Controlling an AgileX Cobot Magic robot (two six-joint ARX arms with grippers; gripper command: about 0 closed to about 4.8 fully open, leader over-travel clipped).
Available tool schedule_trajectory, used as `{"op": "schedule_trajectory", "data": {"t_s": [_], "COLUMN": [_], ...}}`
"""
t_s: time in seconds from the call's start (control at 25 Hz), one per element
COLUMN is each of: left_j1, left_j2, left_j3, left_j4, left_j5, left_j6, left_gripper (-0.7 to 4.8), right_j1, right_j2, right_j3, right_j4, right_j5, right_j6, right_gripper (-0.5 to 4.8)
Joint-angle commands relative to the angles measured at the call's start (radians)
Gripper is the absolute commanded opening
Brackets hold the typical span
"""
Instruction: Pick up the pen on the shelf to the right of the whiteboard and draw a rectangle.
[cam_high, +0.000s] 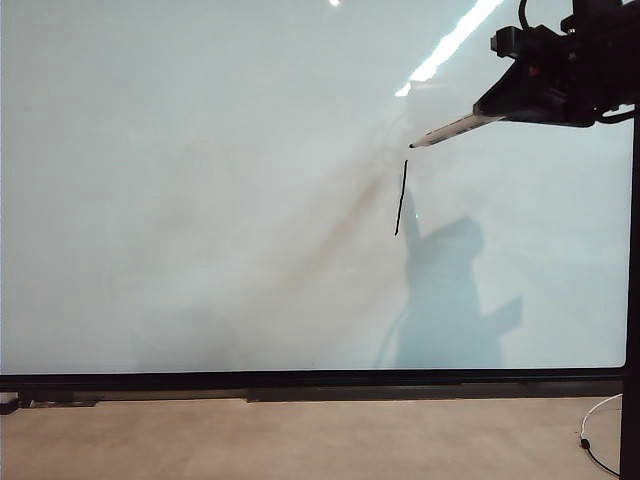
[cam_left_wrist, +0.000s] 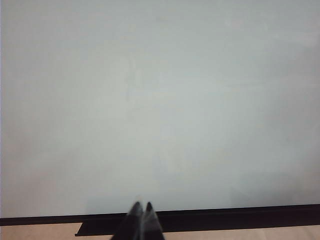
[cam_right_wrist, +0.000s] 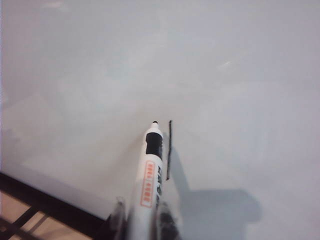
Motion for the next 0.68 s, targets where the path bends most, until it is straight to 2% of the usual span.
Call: {"op": "schedule_trajectory", "data": {"t_s": [0.04, 0.32, 0.68], "left_j1": [0.0, 0.0, 0.0], "left_j2": [0.0, 0.0, 0.0], "left_j3": [0.003, 0.003, 0.003], "left_j4": [0.013, 0.013, 0.012], "left_j5": [0.004, 0.004, 0.004], "left_j6": [-0.003, -0.003, -0.003], "left_gripper": [-0.04, -0.04, -0.04], "right_j1": [-0.037, -0.085, -0.086], "right_j2": [0.026, 0.105, 0.125], "right_j3": [0.004, 0.018, 0.048], "right_j4": [0.036, 0.091, 0.104], "right_j5": [-0.101, -0.167, -0.164], "right_j6": [-0.002, -0.005, -0.032], "right_gripper": [-0.06, -0.06, -0.06]}}
